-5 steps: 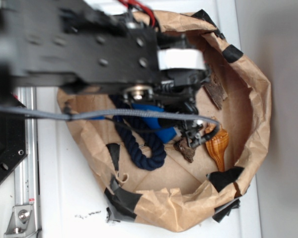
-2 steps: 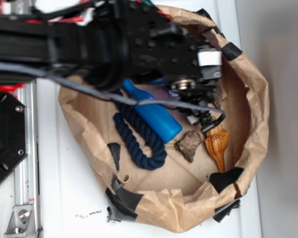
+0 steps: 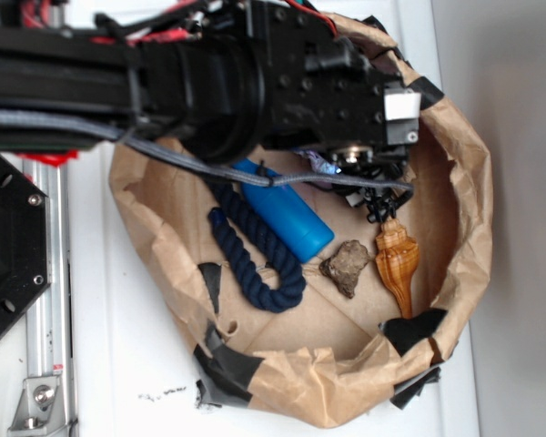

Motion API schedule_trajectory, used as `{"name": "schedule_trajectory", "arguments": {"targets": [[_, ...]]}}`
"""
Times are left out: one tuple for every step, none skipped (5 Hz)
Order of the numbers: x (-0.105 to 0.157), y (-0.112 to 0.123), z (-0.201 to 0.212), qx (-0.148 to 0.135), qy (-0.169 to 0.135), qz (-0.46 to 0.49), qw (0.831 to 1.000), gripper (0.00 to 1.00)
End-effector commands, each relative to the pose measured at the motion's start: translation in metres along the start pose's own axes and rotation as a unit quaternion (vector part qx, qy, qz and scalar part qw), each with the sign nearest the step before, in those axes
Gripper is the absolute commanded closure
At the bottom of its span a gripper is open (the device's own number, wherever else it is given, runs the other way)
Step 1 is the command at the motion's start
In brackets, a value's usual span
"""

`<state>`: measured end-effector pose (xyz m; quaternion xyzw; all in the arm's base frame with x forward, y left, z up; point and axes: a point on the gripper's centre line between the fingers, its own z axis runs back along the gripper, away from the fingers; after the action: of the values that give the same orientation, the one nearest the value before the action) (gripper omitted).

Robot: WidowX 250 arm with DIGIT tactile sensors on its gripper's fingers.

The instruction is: Grab the white paper.

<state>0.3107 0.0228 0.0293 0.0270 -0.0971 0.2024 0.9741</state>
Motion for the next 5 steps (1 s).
{"name": "schedule_trajectory", "arguments": {"targets": [[0.007, -0.009, 0.080, -0.056, -0.065, -0.046, 0.995, 1.00], [-0.007, -0.019, 0.127, -0.080, -0.106, -0.072, 0.989, 1.00], [-0.022, -0.027, 0.161, -0.104, -0.121, -0.095, 0.983, 1.00], [-0.031, -0.032, 0.182, -0.118, -0.116, -0.115, 0.979, 1.00], [-0.032, -0.030, 0.189, -0.132, -0.091, -0.150, 0.976, 1.00]]}}
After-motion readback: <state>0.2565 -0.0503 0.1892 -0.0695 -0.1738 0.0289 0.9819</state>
